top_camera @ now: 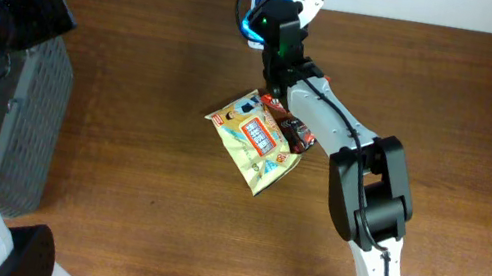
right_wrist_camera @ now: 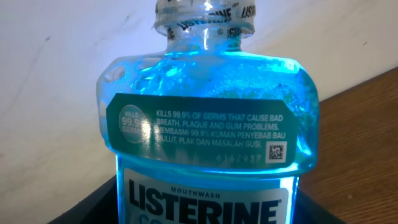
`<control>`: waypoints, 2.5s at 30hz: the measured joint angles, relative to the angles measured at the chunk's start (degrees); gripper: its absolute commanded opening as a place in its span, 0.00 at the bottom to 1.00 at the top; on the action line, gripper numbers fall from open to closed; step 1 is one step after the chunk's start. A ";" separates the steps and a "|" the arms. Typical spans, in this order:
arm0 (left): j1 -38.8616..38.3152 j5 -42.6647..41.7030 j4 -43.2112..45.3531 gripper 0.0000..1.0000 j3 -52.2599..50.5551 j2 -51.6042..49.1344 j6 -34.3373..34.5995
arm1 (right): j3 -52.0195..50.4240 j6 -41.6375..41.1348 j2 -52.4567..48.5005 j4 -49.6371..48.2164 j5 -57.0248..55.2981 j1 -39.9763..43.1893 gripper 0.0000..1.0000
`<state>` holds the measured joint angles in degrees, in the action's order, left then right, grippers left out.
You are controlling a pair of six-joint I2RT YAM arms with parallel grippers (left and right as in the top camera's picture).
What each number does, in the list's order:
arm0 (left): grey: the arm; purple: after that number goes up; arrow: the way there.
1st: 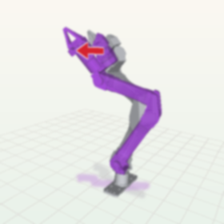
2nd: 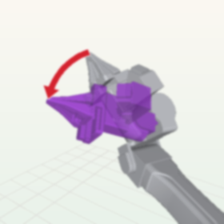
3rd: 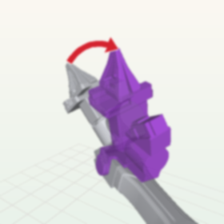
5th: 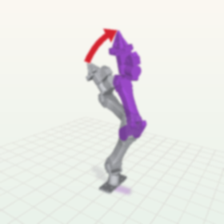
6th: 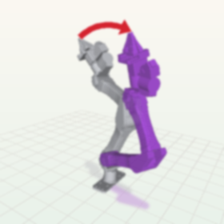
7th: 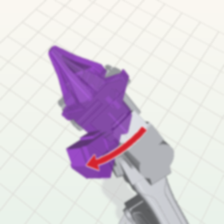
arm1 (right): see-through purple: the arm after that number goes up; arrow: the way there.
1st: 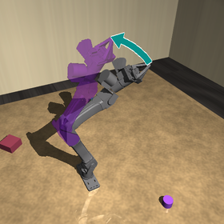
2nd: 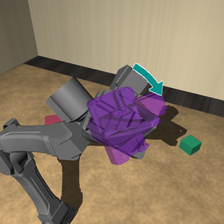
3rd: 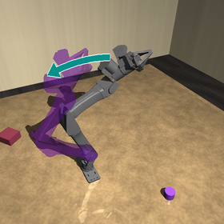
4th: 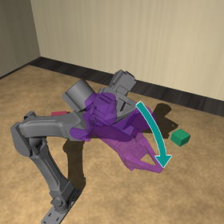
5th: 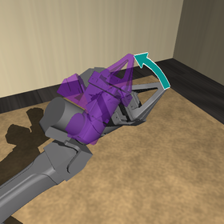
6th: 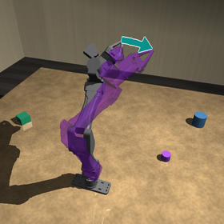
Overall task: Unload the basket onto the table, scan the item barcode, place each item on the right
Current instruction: 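Hold the bottle barcode over the white scanner, then carry it right, then set the Listerine bottle down at the right table edge and release, then reach the right gripper back to the red candy bag on the pile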
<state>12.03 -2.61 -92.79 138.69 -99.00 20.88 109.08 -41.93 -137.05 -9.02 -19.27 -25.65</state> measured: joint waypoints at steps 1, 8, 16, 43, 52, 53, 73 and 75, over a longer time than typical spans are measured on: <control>0.00 0.00 0.00 0.99 0.00 0.00 -0.02 | 0.00 -0.11 0.00 0.02 -0.04 0.48 0.60; 0.00 0.00 -0.04 0.99 0.00 0.00 -0.02 | 0.46 -0.15 6.80 17.62 -0.22 14.21 0.60; 0.00 0.00 -0.02 0.99 0.00 0.00 0.00 | 1.51 -0.17 13.14 46.29 -1.07 40.06 0.59; 0.00 0.00 0.00 0.99 0.00 0.00 -0.02 | 0.61 10.82 3.78 49.03 3.26 70.29 0.99; 0.00 0.00 0.02 0.99 0.00 0.00 0.00 | 3.87 20.15 21.20 55.67 53.75 57.72 0.93; 0.00 0.00 0.02 0.99 0.00 0.00 -0.02 | 4.07 22.08 22.10 57.94 56.72 53.24 0.93; 0.00 0.00 0.00 0.99 0.00 0.00 0.00 | 3.93 12.04 2.54 58.69 16.02 5.81 0.57; 0.00 0.00 0.00 0.99 0.00 0.00 -0.02 | 3.96 11.80 1.88 59.01 15.82 5.66 0.56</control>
<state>12.03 -2.61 -92.79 138.69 -99.00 20.86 113.03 -30.13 -135.17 50.00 -3.44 -19.99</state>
